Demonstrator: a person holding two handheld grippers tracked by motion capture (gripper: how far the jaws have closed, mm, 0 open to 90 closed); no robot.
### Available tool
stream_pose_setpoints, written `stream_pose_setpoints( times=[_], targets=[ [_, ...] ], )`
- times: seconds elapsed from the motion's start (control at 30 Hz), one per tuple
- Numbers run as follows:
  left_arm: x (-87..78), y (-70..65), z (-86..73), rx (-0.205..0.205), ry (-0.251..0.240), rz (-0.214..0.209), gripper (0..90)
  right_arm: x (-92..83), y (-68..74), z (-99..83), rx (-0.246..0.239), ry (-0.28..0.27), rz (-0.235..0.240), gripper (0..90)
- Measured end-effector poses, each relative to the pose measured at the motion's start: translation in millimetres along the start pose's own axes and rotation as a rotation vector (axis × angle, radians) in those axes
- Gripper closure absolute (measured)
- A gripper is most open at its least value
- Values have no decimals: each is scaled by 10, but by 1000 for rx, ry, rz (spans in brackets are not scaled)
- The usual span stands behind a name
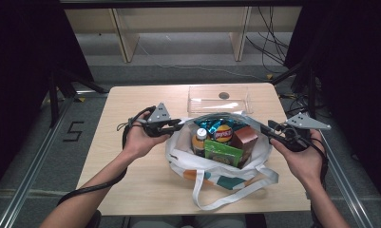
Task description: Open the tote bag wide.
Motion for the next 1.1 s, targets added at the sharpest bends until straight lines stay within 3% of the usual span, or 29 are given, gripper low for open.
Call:
stream_pose_setpoints(
  times=[0.1,0.27,0.33,0.37,0.4,0.5,0.53,0.63,0.67,0.7,0.77,0.83,0.97,1.0,1.1],
  targets=[
    [-11,20,5,25,11,3,787,19,-9,-15,-11,8,-2,676],
    [-7,29,47,6,-6,4,803,31,-25,-7,-46,13,-26,841],
    [-7,46,56,-3,-10,12,803,33,-16,-4,-46,30,-36,859],
    [-7,46,56,-3,-10,12,803,33,-16,-4,-46,30,-36,859],
    [7,61,57,-20,-20,17,803,38,-59,9,-90,37,-49,864],
    [28,72,52,-37,-25,19,803,79,-64,17,-75,17,-60,867],
    [56,84,40,-50,-28,24,803,102,-89,19,-93,25,-71,870],
    [89,95,26,-63,-30,26,802,138,-105,20,-95,22,-83,872],
    [109,105,20,-72,-33,29,803,148,-91,10,-74,33,-78,873],
    [126,107,15,-88,-37,30,803,166,-116,18,-95,30,-83,873],
    [139,122,7,-98,-32,30,803,185,-116,14,-86,43,-80,874],
    [159,142,10,-116,-43,36,803,214,-131,35,-84,22,-90,875],
    [163,147,23,-119,-44,45,803,220,-116,42,-57,37,-82,876],
    [171,142,24,-112,-42,47,803,239,-127,61,-64,13,-90,876],
    [191,137,4,-111,-31,42,804,253,-154,46,-96,35,-91,876]
  ],
)
Point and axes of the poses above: each handheld gripper's, and its own axes: x roughly forward along the jaws, z roughly out of its top, y roughly to its left, the point moved 6 cm from there along x, roughly forward along the jaws, and after that the axes turned 3 degrees about x, right-handed, at the moved point
